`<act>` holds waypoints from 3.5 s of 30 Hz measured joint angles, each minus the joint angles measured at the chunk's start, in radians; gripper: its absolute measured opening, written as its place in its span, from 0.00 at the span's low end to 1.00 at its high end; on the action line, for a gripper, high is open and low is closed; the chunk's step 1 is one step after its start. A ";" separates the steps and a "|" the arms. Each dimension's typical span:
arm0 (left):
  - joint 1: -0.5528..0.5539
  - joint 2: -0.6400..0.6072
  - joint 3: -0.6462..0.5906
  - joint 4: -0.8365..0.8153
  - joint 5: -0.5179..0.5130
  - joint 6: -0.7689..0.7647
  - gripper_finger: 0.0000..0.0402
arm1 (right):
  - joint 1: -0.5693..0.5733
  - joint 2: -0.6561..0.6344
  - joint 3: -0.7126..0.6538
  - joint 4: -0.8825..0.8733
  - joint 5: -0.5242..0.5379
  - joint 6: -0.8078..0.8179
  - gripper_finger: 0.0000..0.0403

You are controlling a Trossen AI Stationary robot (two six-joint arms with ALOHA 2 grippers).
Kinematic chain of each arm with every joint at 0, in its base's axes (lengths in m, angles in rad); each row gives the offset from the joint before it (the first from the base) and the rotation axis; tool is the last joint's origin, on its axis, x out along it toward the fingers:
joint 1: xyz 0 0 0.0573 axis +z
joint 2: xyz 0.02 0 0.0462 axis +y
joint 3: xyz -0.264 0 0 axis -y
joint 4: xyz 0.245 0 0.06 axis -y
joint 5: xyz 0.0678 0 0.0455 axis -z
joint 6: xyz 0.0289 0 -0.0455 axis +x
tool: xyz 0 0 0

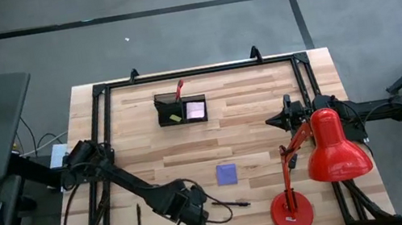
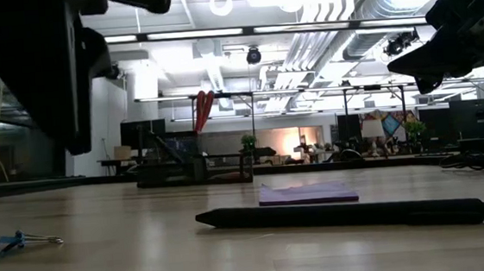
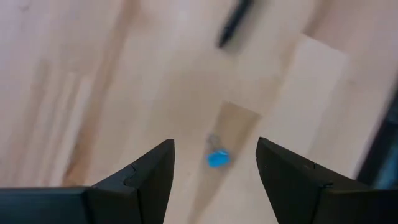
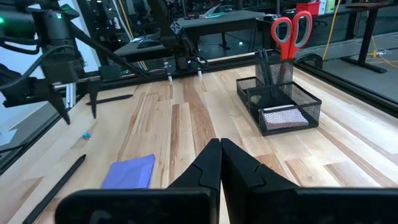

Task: Pick and place office supplies into organizer
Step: Put the blue binder clip into the black desk organizer

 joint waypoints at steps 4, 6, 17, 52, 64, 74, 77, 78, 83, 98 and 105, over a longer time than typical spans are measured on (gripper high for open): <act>-0.007 0.000 0.000 -0.039 -0.022 -0.093 0.52 | 0.000 0.000 0.000 0.000 0.000 0.000 0.00; -0.012 0.000 -0.001 -0.065 -0.019 -0.131 0.53 | 0.000 0.000 0.000 0.000 0.000 0.000 0.00; -0.036 0.002 -0.001 -0.048 -0.038 -0.250 0.53 | 0.000 0.000 0.000 -0.001 0.000 0.000 0.00; -0.053 0.062 -0.001 0.001 -0.047 -0.251 0.52 | 0.000 0.000 0.000 0.000 0.000 0.000 0.00; -0.054 0.096 -0.003 -0.001 -0.024 -0.252 0.52 | 0.000 0.000 0.000 0.000 0.000 0.000 0.00; -0.054 0.114 -0.001 0.024 -0.031 -0.228 0.52 | 0.000 0.001 0.000 0.000 0.000 0.000 0.00; -0.053 0.125 0.001 0.035 -0.021 -0.225 0.52 | 0.000 0.000 0.000 0.000 0.000 0.000 0.00; -0.053 0.125 0.001 0.031 -0.023 -0.225 0.52 | 0.000 0.001 0.000 0.000 0.000 0.000 0.00; -0.053 0.126 0.002 0.030 -0.025 -0.225 0.52 | 0.000 0.000 0.000 0.000 0.000 0.000 0.00; -0.053 0.127 0.001 0.016 -0.033 -0.227 0.25 | 0.000 0.001 0.000 0.000 0.000 0.000 0.00; -0.053 0.128 0.001 0.024 -0.059 -0.234 0.13 | 0.000 0.001 0.000 0.000 0.000 0.000 0.00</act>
